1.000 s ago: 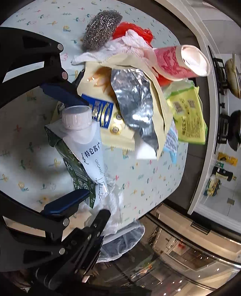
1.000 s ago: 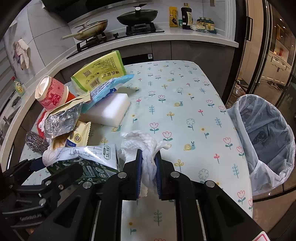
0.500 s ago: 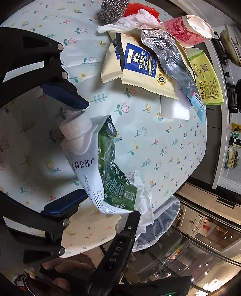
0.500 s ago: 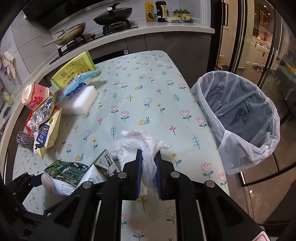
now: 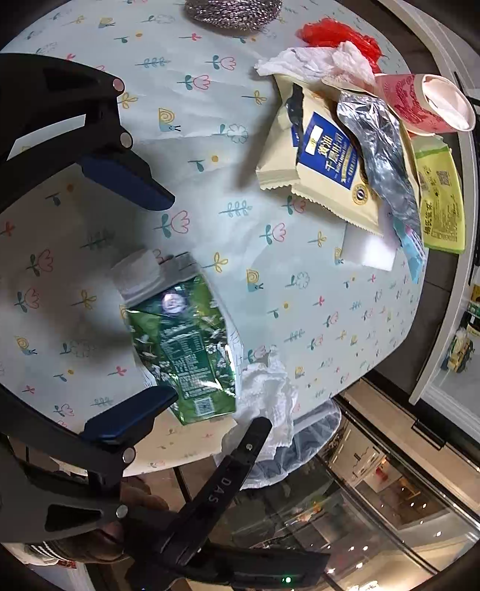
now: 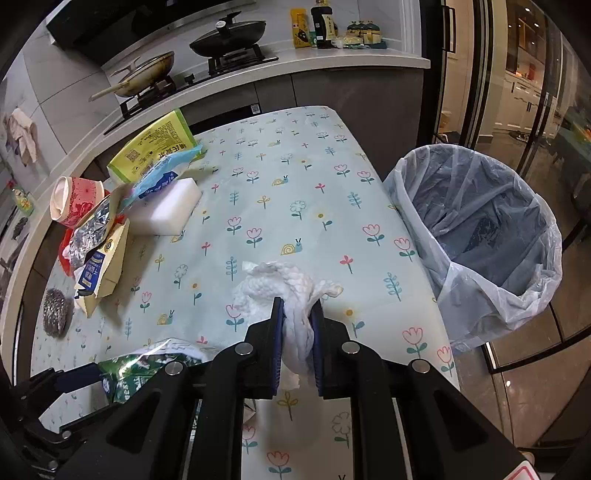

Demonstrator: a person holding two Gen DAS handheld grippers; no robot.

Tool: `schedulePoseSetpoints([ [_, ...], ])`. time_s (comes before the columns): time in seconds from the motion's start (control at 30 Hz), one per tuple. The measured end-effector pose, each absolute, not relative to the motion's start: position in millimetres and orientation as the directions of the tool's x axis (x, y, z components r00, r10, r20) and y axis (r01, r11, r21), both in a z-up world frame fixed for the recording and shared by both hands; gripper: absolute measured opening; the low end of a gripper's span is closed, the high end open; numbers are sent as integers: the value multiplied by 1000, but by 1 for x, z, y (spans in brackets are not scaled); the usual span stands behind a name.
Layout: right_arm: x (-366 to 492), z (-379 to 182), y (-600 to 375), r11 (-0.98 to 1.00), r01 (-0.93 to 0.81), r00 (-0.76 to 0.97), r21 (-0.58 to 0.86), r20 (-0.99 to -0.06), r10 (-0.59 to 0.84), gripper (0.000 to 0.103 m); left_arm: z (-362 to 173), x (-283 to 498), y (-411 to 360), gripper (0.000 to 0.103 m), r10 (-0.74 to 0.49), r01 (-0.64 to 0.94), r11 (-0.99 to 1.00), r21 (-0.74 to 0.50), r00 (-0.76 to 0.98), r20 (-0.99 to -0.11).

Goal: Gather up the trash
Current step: 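Grasp the green milk carton with the left gripper while the right gripper holds the towel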

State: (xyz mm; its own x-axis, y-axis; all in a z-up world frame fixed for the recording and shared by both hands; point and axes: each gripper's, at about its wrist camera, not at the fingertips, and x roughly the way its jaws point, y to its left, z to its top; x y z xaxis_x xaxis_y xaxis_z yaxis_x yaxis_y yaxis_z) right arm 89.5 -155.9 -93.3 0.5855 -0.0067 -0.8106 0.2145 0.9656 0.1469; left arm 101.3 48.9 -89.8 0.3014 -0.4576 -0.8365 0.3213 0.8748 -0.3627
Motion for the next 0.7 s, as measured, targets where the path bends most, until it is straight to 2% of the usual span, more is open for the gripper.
schedulePoseSetpoints([
  [0.13, 86, -99, -147, 970, 191, 576, 148, -817, 11, 13, -99, 108, 52, 91, -461, 268, 880, -393, 274, -844],
  [0.4, 76, -105, -142, 972, 183, 563, 149, -826, 21, 14, -108, 111, 37, 88, -455, 337, 872, -355, 292, -841],
  [0.43, 76, -105, -142, 972, 183, 562, 148, -827, 20, 14, -108, 109, 34, 81, -455, 352, 869, -346, 300, -838],
  [0.47, 75, -106, -142, 972, 183, 560, 147, -828, 20, 14, -107, 108, 31, 69, -461, 368, 864, -344, 299, -836],
  [0.7, 67, -104, -148, 970, 197, 561, 144, -828, 9, 14, -100, 102, 25, 60, -483, 406, 844, -351, 290, -826],
])
